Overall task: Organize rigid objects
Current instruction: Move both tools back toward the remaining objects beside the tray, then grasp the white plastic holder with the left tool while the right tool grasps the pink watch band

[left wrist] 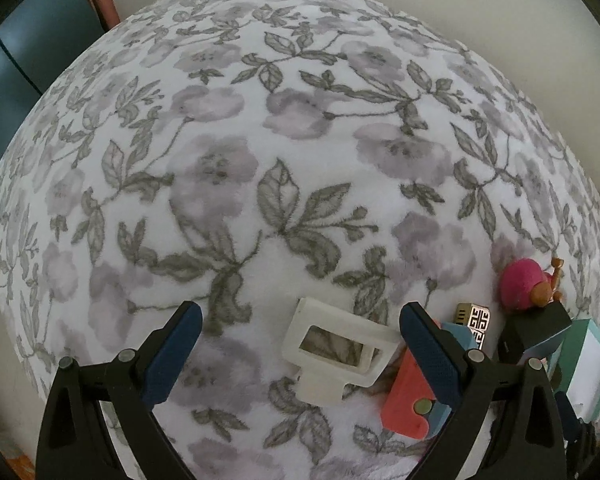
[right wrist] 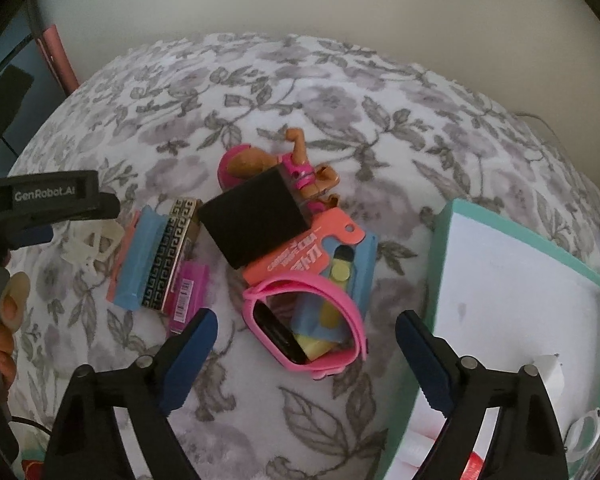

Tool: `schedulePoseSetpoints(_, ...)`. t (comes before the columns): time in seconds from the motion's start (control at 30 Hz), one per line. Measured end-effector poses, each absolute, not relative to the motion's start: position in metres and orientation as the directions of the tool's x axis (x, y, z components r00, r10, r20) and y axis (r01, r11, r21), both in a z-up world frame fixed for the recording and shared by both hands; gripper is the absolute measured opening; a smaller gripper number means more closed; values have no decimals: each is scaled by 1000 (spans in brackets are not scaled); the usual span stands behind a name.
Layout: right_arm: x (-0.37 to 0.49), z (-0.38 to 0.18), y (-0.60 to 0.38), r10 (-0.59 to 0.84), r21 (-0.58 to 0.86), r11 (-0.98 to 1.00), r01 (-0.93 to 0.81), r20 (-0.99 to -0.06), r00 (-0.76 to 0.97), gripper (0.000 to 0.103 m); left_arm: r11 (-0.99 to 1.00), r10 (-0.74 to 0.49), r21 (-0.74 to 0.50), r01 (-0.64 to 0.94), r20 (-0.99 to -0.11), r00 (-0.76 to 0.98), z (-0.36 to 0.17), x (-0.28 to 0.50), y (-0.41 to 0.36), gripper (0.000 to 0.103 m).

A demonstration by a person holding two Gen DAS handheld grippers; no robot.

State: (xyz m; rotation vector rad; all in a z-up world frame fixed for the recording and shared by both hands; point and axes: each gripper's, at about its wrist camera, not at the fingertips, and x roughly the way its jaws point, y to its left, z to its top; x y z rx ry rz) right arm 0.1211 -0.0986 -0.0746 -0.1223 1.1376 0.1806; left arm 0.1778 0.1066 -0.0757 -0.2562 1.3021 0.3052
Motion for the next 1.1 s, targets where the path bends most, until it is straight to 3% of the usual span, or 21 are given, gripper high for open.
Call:
schedulePoseSetpoints(0.17, 123, -87, -97, 66, -16, 979, -202, -919, 390, 83, 935, 66, -16, -354, -973, 220, -88, 182, 98, 86)
schedulePoseSetpoints(0.3, 123, -90, -96, 58, -28, 978, -206, -916, 397, 79, 941, 66, -12, -339, -974, 215, -96, 183, 92, 82)
schedulePoseSetpoints(0.37, 123, -90, -96, 66, -20, 978, -210, -915, 397, 75, 942, 64, -12, -336, -975, 213, -100, 183, 89, 74)
schedulePoseSetpoints(0.43, 123, -90, -97, 70, -13, 979, -202, -915, 398, 70, 942, 73, -3, -335, -974, 215, -101, 182, 86, 73)
schedulePoseSetpoints(0.57, 121, -87, -99, 72, -10, 980, -199, -913, 402, 62, 941, 81, 1, -337, -971, 225, -99, 182, 84, 58)
schedulePoseSetpoints(0.8, 118, -82, -105, 95, 23, 983, -183, -913, 397, 58, 938, 72, -12, -346, -970, 230, -93, 175, 86, 57)
schedulePoseSetpoints(1.1, 108, -49, -120, 151, 99, 985, -142, -891, 429, 56, 936, 110, -10, -351, -941, 320, -43, 157, 86, 57)
